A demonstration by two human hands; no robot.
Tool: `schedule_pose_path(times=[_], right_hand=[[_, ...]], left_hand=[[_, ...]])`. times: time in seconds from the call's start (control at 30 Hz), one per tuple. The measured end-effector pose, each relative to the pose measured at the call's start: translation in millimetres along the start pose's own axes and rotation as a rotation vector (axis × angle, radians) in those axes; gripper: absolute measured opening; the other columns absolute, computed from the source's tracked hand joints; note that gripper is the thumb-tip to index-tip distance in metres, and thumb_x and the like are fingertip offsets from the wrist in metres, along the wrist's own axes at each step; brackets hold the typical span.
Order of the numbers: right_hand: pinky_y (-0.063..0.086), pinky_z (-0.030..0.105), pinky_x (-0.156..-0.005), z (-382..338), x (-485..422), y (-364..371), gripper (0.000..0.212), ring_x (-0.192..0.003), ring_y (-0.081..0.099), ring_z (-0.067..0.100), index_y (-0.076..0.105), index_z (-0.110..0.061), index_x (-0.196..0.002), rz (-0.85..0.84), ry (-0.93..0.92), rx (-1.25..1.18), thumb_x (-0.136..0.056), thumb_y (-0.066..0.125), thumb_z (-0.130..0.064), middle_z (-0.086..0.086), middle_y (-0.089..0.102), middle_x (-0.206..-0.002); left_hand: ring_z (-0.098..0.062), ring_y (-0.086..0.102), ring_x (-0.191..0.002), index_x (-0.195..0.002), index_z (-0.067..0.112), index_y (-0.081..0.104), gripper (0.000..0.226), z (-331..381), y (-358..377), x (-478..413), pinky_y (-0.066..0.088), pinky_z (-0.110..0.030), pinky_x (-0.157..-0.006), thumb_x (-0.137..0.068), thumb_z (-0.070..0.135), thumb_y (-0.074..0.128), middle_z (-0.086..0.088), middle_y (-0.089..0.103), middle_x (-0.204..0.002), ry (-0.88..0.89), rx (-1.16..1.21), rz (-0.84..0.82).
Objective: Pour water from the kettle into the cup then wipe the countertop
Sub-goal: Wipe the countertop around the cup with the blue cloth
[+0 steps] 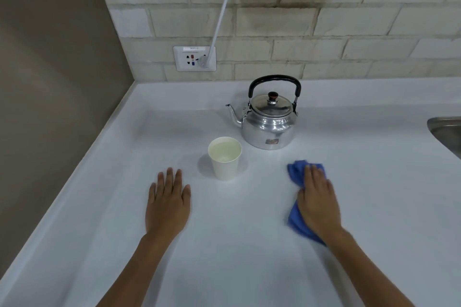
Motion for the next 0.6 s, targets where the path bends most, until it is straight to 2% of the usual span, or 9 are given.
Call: schedule_pose_path(times=[0.1, 0.2, 0.3, 0.37, 0.4, 0.47, 0.53, 0.6], right_hand=[[0.014, 0.043, -0.118, 1, -34, 4, 0.056, -0.142, 0.015, 0.032, 0.012, 0.003, -0.141, 0.015, 0.086, -0.048, -0.09, 0.031, -0.007, 0.021, 0.021, -0.151], [0.006, 0.038, -0.119, -49, -31, 22, 0.059, -0.144, 0.005, 0.029, 0.003, 0.0, -0.143, -0.006, -0.067, -0.086, -0.092, 0.03, -0.008, 0.018, 0.008, -0.156], [0.005, 0.03, -0.119, -72, -1, 30, 0.057, -0.145, 0.008, 0.025, 0.008, -0.007, -0.144, -0.015, -0.268, -0.19, -0.093, 0.032, -0.008, 0.012, 0.012, -0.156], [0.004, 0.024, -0.117, -55, 1, 22, 0.053, -0.143, 0.016, 0.026, 0.019, -0.005, -0.142, -0.029, -0.3, -0.229, -0.09, 0.032, -0.008, 0.014, 0.021, -0.153], [0.005, 0.024, -0.117, -40, -6, 18, 0.054, -0.142, 0.02, 0.03, 0.023, -0.002, -0.14, -0.025, -0.277, -0.217, -0.087, 0.028, -0.009, 0.017, 0.025, -0.151], [0.014, 0.035, -0.117, -2, -30, 10, 0.059, -0.138, 0.027, 0.036, 0.029, 0.005, -0.136, -0.022, -0.171, -0.191, -0.08, 0.024, -0.01, 0.025, 0.031, -0.147], [0.024, 0.044, -0.114, 25, -56, 5, 0.054, -0.134, 0.033, 0.037, 0.03, 0.008, -0.135, -0.021, -0.037, -0.186, -0.083, 0.025, -0.007, 0.026, 0.037, -0.143], [0.023, 0.045, -0.115, 25, -68, 5, 0.05, -0.137, 0.028, 0.035, 0.024, 0.005, -0.138, -0.002, 0.026, -0.162, -0.089, 0.03, -0.002, 0.023, 0.033, -0.146]], left_hand=[[-0.024, 0.0, -0.145, -0.146, 0.015, 0.003, 0.055, 1, 1, 0, 0.005, -0.039, -0.119, -0.097, 0.035, 0.016, -0.007, 0.002, -0.158, 0.0, -0.019, -0.003], [-0.024, -0.001, -0.145, -0.146, 0.015, 0.001, 0.055, 0, 2, -1, 0.005, -0.039, -0.119, -0.097, 0.035, 0.015, -0.007, 0.001, -0.158, 0.007, -0.038, -0.005], [-0.024, 0.0, -0.145, -0.146, 0.015, 0.001, 0.055, -1, 3, -2, 0.005, -0.039, -0.119, -0.097, 0.036, 0.016, -0.007, 0.001, -0.158, 0.007, -0.041, -0.002], [-0.023, -0.001, -0.145, -0.146, 0.016, 0.0, 0.055, -2, 4, -1, 0.005, -0.038, -0.119, -0.097, 0.036, 0.015, -0.006, 0.001, -0.158, 0.007, -0.037, -0.004], [-0.023, -0.001, -0.145, -0.146, 0.016, 0.0, 0.055, -2, 4, -1, 0.004, -0.038, -0.119, -0.097, 0.036, 0.015, -0.006, 0.001, -0.158, 0.007, -0.034, -0.005], [-0.023, -0.001, -0.145, -0.146, 0.016, 0.0, 0.055, -2, 3, -1, 0.005, -0.039, -0.119, -0.097, 0.036, 0.015, -0.006, 0.001, -0.158, 0.007, -0.039, -0.007], [-0.024, -0.001, -0.145, -0.146, 0.015, -0.001, 0.055, 0, 2, -1, 0.004, -0.039, -0.119, -0.097, 0.036, 0.015, -0.007, 0.001, -0.158, 0.007, -0.048, -0.007], [-0.024, -0.002, -0.145, -0.146, 0.015, 0.0, 0.055, 1, 2, -2, 0.004, -0.039, -0.119, -0.097, 0.036, 0.015, -0.007, 0.001, -0.158, 0.005, -0.045, -0.011]])
Point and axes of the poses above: each hand's wrist, its own x-axis away from the middle knuckle, its own y-axis out of the palm, z = x × y, the point moved 9 cm from there along -x, towards the middle knuckle
